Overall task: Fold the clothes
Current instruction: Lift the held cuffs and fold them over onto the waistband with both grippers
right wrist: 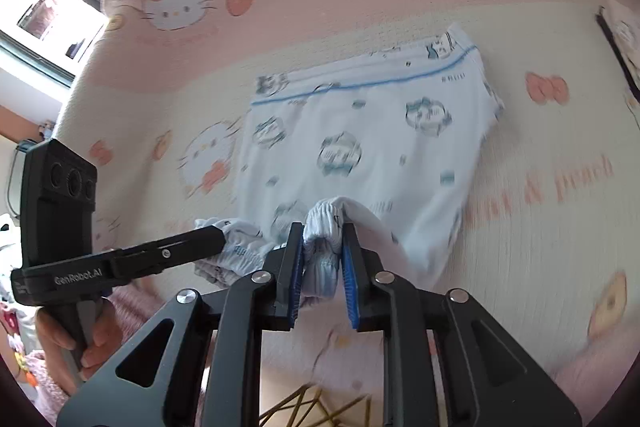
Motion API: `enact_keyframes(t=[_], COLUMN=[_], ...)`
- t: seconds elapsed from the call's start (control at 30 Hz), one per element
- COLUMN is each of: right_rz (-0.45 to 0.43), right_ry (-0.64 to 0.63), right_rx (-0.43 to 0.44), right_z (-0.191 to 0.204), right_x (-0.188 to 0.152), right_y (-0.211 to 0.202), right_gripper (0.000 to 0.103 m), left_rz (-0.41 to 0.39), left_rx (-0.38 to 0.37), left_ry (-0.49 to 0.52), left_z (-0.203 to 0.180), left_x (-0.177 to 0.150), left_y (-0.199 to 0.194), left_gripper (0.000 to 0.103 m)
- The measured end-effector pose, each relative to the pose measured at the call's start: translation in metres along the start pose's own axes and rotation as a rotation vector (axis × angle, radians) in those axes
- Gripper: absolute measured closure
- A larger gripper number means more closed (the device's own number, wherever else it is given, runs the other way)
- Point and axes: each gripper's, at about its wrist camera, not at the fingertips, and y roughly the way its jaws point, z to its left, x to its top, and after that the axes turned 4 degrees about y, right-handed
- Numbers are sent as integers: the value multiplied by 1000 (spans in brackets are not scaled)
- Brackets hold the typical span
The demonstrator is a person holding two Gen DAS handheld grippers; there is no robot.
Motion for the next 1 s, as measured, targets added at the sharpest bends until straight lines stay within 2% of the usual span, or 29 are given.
enact_keyframes(t=[0.03, 0.1, 0.2, 0.27, 0.33, 0.43, 0.47, 0.53, 0.6, 0.67, 0.73, 0.77, 0.83, 0.9, 1.0], right_rz=[-12, -36, -49, -105, -130, -123, -116, -82, -28, 39, 72, 94, 157, 229, 181], right_ry=[7, 21, 101, 96, 37, -125, -179, -246, -265, -288, -342, -364, -358, -334, -368], right_rx=[3, 9, 60, 74, 16, -137, -173, -188, -162, -128, -130, -133, -147, -189, -215], right_z=[-5, -14, -28, -30, -27, -22, -20, -17, -15, -10, -3, 0, -4, -12, -4], right_x=[6, 17, 26, 35, 44, 48, 45, 37, 25, 16, 9, 7, 6, 5, 4], right_y=[6, 19, 15, -1, -11, -16, -16, -10, -2, 11, 21, 29, 48, 71, 71], right_gripper=[74, 63, 61, 59, 59, 59, 59, 59, 59, 59, 56, 52, 51, 51, 51], left_rz=[-4, -13, -26, -35, -44, -42, -29, -3, 23, 73, 119, 142, 184, 185, 131], left_rx=[16, 49, 98, 131, 164, 206, 214, 231, 247, 250, 256, 259, 284, 315, 335], left_ry=[18, 54, 108, 143, 179, 252, 292, 372, 451, 467, 478, 484, 487, 487, 462], left_z=[1, 2, 3, 4, 5, 3, -1, -10, -18, -19, -13, -9, -5, -4, -3], left_x=[4, 12, 24, 32, 40, 46, 43, 36, 29, 22, 18, 16, 13, 12, 16], left_y=[1, 3, 7, 9, 11, 16, 19, 24, 30, 43, 52, 56, 66, 71, 64], left_gripper=[71, 62, 62, 61, 61, 61, 61, 61, 61, 61, 61, 61, 61, 61, 61])
